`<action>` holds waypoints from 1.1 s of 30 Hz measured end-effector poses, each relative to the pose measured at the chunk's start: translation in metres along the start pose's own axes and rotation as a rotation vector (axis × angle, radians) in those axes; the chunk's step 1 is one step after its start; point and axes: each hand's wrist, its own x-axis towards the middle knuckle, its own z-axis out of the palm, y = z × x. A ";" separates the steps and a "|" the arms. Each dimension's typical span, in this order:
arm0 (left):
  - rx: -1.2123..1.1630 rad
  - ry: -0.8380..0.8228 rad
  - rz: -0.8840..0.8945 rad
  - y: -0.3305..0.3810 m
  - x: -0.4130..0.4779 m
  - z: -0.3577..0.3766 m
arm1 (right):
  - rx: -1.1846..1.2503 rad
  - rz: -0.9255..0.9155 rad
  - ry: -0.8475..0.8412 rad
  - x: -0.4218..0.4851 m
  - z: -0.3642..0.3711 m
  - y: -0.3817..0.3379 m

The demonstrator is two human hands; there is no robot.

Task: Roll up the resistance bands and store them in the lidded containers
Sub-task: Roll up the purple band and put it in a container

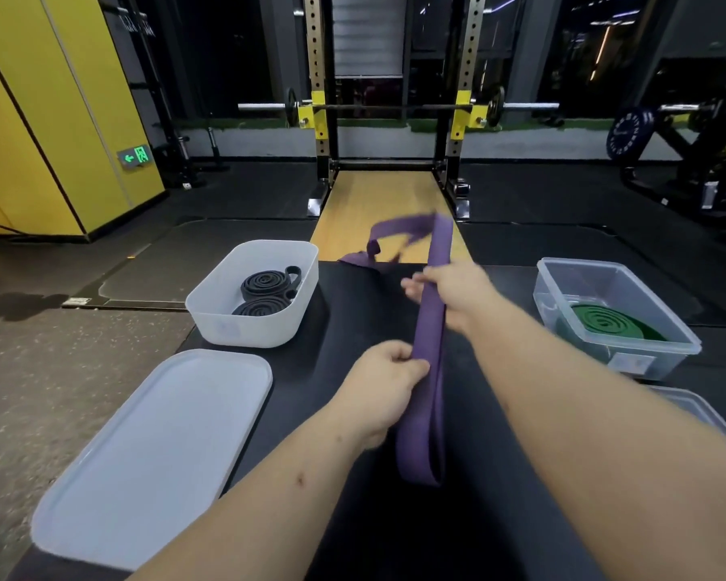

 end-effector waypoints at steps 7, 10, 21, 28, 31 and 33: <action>-0.053 -0.061 -0.190 -0.029 -0.040 0.010 | -0.103 0.293 0.002 -0.042 -0.012 0.047; -0.070 -0.060 -0.185 -0.027 -0.046 0.013 | -0.074 0.370 -0.028 -0.049 -0.010 0.044; -0.142 0.070 -0.005 0.011 -0.014 0.015 | -0.584 -0.069 -0.069 -0.019 0.013 -0.036; -0.054 0.027 -0.210 -0.021 -0.043 0.012 | -0.397 0.335 -0.010 -0.031 -0.034 0.037; -0.076 0.024 -0.194 -0.014 -0.057 0.013 | -0.419 0.357 -0.030 -0.049 -0.033 0.039; -0.014 0.041 -0.144 -0.006 -0.063 0.013 | -0.557 0.370 -0.078 -0.061 -0.025 0.034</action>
